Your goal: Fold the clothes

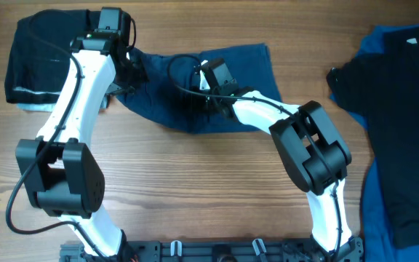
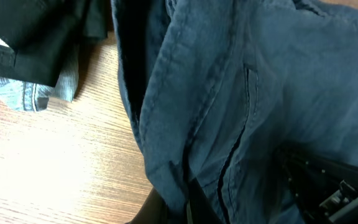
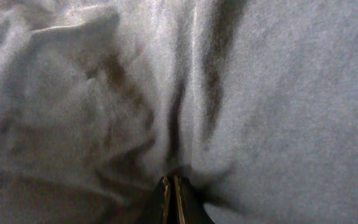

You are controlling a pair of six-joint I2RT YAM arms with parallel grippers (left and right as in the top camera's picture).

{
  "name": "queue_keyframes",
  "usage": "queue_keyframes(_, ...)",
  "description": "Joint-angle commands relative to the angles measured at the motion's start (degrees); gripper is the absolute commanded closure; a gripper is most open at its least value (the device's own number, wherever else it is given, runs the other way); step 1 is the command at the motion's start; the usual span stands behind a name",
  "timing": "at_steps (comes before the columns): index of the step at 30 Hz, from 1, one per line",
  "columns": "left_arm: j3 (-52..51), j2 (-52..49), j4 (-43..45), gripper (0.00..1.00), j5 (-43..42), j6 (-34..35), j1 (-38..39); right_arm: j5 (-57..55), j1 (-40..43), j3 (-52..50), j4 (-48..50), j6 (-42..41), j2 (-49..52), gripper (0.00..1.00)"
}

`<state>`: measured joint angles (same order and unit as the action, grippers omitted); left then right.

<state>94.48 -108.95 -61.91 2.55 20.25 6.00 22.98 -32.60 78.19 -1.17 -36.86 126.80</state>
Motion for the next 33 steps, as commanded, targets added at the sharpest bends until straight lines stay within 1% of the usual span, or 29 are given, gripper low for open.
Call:
queue_keyframes(1, 1.25, 2.45, 0.11, 0.96, 0.33, -2.1, 0.26, 3.85, -0.09, 0.15, 0.52, -1.84, 0.11, 0.96)
queue_keyframes(2, 1.25, 2.73, 0.07, 0.96, 0.33, -2.71, 0.28, 3.87, 0.13, 0.37, 0.5, -1.25, -1.09, 0.96)
queue_keyframes(4, 1.25, 3.54, 0.07, 0.96, 0.35, -3.34, 0.26, 3.06, 0.83, 0.7, 0.55, 2.58, -5.66, 0.96)
queue_keyframes(7, 1.25, 4.83, 0.17, 0.96, 0.33, -3.34, 0.28, -2.45, 1.88, 0.7, 0.44, 6.86, -12.72, 0.96)
queue_keyframes(9, 1.25, 5.25, 0.11, 0.96, 0.28, -3.32, 0.28, -6.43, 1.92, 0.7, 0.46, 7.21, -16.13, 0.96)
queue_keyframes(12, 1.25, 5.25, -0.31, 0.96, 0.31, -3.32, 0.33, -10.95, 1.92, 0.68, 1.18, 7.37, -17.62, 0.96)
queue_keyframes(15, 1.25, 5.25, -0.33, 0.96, 0.31, -3.32, 0.33, -15.56, 1.92, 0.66, 1.92, 7.37, -15.8, 0.96)
queue_keyframes(20, 1.22, 5.25, -0.55, 0.96, 0.33, -3.34, 0.33, -15.52, 1.31, 0.66, 9.51, 6.86, -8.35, 0.96)
queue_keyframes(22, 1.25, 5.25, -0.55, 0.96, 0.33, -3.34, 0.33, -13.68, 1.16, 0.66, 13.31, 6.82, -4.13, 0.96)
queue_keyframes(26, 1.22, 5.25, -0.52, 0.96, 0.31, -3.32, 0.33, -5.29, 1.07, 0.66, 19.54, 5.66, 2.43, 0.96)
queue_keyframes(29, 1.22, 5.25, -0.44, 0.96, 0.31, -3.32, 0.35, -5.33, 0.9, 0.66, 19.61, 2.03, 6.08, 0.96)
queue_keyframes(33, 1.25, 5.25, 0.13, 0.96, 0.31, -3.32, 0.35, -4.9, 1.01, 0.79, 20.41, 2.4, 6.19, 0.96)
